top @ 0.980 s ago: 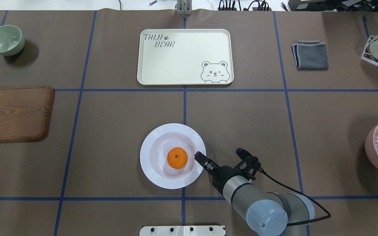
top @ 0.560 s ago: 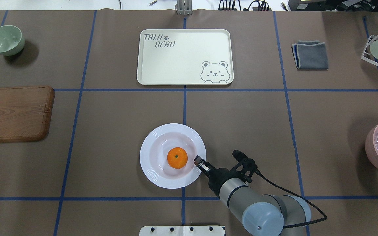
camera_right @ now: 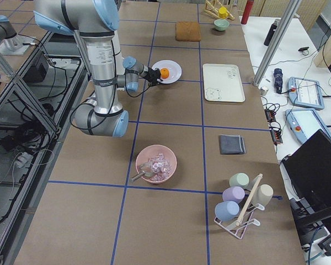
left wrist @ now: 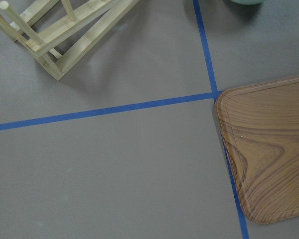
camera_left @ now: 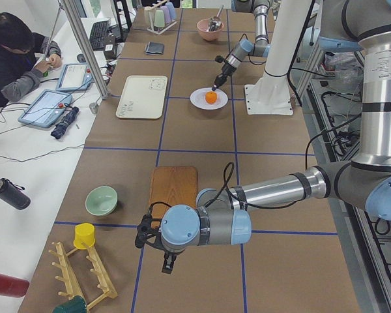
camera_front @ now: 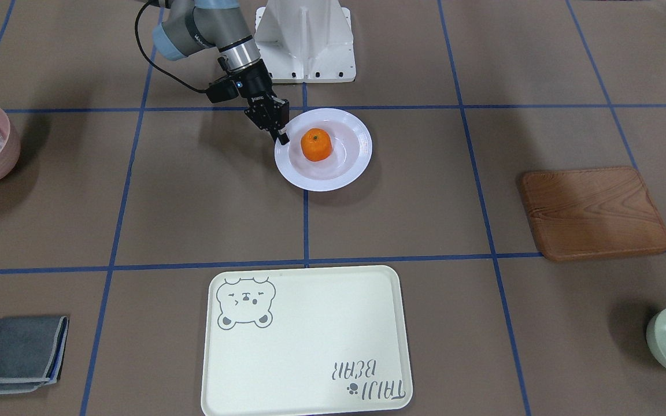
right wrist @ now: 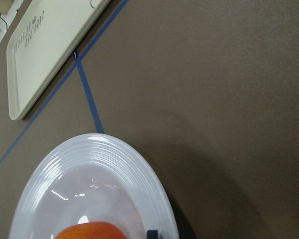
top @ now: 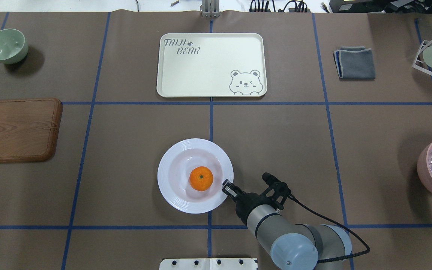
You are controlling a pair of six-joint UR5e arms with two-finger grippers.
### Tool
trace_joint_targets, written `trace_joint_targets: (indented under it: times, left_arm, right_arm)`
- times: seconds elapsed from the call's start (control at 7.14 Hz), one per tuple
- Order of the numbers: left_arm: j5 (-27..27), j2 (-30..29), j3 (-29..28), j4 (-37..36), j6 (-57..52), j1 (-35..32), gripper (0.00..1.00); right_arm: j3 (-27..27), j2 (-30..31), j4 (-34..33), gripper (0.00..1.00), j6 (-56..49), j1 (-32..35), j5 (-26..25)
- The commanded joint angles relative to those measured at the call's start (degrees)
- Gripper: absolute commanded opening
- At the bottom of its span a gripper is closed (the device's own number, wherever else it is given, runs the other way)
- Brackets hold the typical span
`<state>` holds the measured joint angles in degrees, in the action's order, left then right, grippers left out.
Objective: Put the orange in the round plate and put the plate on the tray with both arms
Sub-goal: 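Lift the plate with the right gripper and carry it onto the bear tray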
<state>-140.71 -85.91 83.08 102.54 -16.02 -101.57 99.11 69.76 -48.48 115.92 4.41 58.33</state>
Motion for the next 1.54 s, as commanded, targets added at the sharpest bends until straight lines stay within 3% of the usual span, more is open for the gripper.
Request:
trace_joint_targets:
  times: [0.0, 0.42, 0.7, 0.98, 1.4]
  left_arm:
    - [0.00, 0.30, 0.41, 0.03, 0.02, 0.06, 0.99]
    - [0.00, 0.30, 0.77, 0.03, 0.11, 0.06, 0.99]
    - [0.00, 0.30, 0.94, 0.03, 0.19, 0.06, 0.99]
    - [-0.09, 0.30, 1.55, 0.03, 1.33, 0.41, 0.99]
    - [0.78, 0.04, 4.35, 4.25, 16.49, 7.67, 0.98]
  right_arm:
    - [4.05, -0.06, 0.23, 0.00, -1.13, 1.29, -1.64]
    - [5.30, -0.15, 1.19, 0.00, -1.14, 2.96, -1.73]
    - [4.86, -0.06, 6.72, 0.00, -1.32, 5.16, -1.82]
    - [4.08, -4.17, 6.65, 0.00, -0.97, 9.27, -1.82]
    - [-4.33, -10.50, 6.47, 0.00, 6.92, 18.14, -1.29]
